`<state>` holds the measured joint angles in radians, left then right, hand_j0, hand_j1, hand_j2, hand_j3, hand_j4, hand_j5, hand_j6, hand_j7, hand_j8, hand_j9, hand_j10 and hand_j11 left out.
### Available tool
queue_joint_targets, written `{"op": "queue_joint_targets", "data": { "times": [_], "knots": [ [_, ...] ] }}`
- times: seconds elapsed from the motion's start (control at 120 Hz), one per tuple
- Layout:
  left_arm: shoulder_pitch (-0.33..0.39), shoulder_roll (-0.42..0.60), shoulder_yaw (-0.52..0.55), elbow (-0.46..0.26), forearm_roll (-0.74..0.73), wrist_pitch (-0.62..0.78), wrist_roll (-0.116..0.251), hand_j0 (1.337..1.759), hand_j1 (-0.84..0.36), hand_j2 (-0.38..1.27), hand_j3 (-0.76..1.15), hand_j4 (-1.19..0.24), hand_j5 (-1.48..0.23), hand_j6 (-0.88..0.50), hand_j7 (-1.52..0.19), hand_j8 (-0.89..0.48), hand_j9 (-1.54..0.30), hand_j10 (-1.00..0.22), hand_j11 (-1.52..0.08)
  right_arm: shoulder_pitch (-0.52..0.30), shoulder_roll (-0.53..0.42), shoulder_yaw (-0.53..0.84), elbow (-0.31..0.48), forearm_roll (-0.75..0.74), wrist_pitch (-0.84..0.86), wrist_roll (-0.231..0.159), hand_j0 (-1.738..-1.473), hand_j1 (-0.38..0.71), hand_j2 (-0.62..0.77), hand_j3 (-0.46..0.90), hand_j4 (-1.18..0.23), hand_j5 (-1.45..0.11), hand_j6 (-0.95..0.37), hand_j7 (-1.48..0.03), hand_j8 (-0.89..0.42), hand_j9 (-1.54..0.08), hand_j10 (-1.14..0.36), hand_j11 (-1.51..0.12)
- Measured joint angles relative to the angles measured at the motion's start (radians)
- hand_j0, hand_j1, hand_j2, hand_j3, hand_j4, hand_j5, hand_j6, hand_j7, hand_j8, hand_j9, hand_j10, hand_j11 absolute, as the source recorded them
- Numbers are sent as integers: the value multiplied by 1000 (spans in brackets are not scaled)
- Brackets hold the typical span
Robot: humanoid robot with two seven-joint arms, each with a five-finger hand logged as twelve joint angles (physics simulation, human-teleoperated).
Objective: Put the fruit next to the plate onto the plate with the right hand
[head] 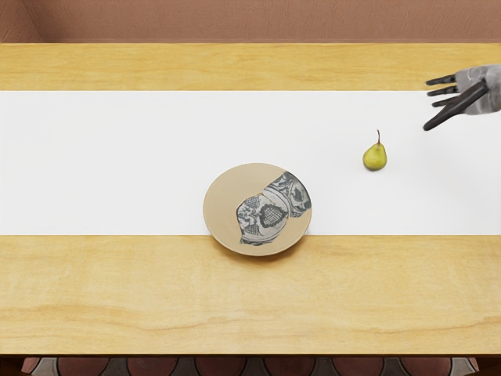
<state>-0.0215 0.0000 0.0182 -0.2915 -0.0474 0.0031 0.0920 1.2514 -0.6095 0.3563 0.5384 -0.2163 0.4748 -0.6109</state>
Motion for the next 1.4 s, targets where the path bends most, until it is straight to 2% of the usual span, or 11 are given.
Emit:
{"op": "queue_joint_targets", "data": {
  "times": [0.092,0.183,0.325,0.458,0.608,0.942,1.208,1.4],
  "knots": [
    [-1,0,0,0,0,0,0,1658,349,0,0,0,0,0,0,0,0,0,0,-8,-29,5,0,27,80,0,-1658,-335,-2,0,-12,-15,-11,-16,-10,-12,13,-51],
    [0,0,0,0,0,0,0,1658,349,0,0,0,0,0,0,0,0,0,0,-9,50,-16,-1,20,95,0,-1658,-340,-1,0,-6,-9,-5,-10,-5,-8,10,-32],
    [0,0,0,0,0,0,0,1658,349,0,0,0,0,0,0,0,0,0,0,9,269,-101,-3,-59,-295,0,-1658,-345,0,0,-4,-5,-4,-5,-3,-4,4,-16],
    [0,0,0,0,0,0,0,1658,349,0,0,0,0,0,0,0,0,0,0,29,348,-197,-5,-102,-473,0,-1658,-347,0,0,-3,-3,-4,-3,-3,-2,1,-9],
    [0,0,0,0,0,0,0,1658,349,0,0,0,0,0,0,0,0,0,0,33,365,-257,-6,-114,-556,0,-1658,-348,0,0,-2,-1,-3,-1,-2,-1,0,-4],
    [0,0,0,0,0,0,0,1658,349,0,0,0,0,0,0,0,0,0,0,5,384,-319,-22,-119,-594,0,-1658,-325,-4,0,-22,-27,-23,-27,-22,-27,-21,-28],
    [0,0,0,0,0,0,0,1658,349,0,0,0,0,0,0,0,0,0,0,12,389,-331,-52,-118,-561,0,-1658,-230,-19,0,-101,-129,-102,-129,-101,-129,-100,-129],
    [0,0,0,0,0,0,0,1658,349,0,0,0,0,0,0,0,0,0,0,12,393,-332,-61,-118,-541,0,-1658,-124,-37,0,-189,-245,-190,-245,-190,-245,-189,-245]
  ]
}}
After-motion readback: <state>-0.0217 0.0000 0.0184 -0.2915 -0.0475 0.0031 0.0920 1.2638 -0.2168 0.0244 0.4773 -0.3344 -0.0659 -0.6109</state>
